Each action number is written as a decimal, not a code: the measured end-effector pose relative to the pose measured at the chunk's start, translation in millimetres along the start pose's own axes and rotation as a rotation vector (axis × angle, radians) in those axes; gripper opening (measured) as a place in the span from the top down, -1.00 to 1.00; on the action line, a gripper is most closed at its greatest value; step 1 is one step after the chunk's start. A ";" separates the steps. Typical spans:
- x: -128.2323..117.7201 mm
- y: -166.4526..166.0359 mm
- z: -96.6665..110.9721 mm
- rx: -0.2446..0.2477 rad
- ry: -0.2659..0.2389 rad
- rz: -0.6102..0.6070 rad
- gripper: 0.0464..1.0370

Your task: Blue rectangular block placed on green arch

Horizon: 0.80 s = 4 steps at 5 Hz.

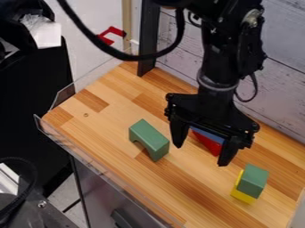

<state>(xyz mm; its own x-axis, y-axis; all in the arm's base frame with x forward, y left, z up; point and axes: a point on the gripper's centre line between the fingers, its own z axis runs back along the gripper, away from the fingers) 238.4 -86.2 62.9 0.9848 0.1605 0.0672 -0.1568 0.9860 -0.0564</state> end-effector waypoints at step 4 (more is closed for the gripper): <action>40.9 -7.6 -19.1 -0.076 -0.051 -0.101 -0.92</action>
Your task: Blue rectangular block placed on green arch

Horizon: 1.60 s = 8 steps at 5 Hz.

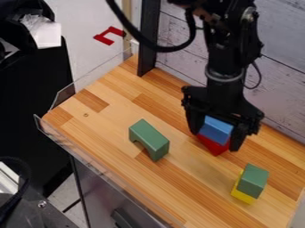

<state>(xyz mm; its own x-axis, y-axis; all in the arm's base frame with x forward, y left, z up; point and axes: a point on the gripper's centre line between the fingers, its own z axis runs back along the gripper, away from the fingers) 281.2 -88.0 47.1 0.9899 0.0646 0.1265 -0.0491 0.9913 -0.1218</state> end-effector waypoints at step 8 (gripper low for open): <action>15.8 14.8 -3.6 0.138 -0.282 1.501 -0.92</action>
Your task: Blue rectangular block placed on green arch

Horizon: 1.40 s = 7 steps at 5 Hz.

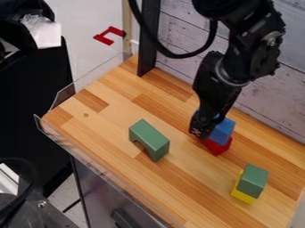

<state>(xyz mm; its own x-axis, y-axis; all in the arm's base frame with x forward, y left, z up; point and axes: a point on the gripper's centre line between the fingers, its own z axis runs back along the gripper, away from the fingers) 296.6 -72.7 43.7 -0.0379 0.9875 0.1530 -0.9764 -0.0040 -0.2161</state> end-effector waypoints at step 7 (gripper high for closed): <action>7.4 -12.4 -34.1 0.092 0.043 0.158 -0.92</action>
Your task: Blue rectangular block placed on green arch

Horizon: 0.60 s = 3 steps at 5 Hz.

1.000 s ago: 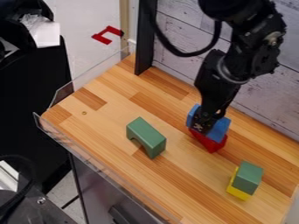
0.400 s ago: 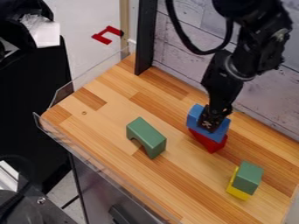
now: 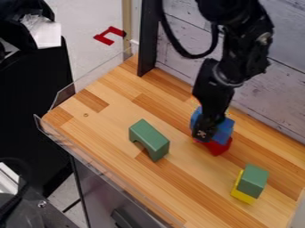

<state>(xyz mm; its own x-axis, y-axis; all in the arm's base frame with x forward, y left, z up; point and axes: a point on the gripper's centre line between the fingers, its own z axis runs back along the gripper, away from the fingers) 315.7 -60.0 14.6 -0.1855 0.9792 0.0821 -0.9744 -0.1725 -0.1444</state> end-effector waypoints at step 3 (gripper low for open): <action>0.6 0.5 -11.3 0.021 -0.016 -0.023 -0.10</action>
<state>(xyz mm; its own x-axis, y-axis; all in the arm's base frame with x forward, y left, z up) 316.6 -58.3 3.4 -0.1646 0.9812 0.1006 -0.9808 -0.1521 -0.1217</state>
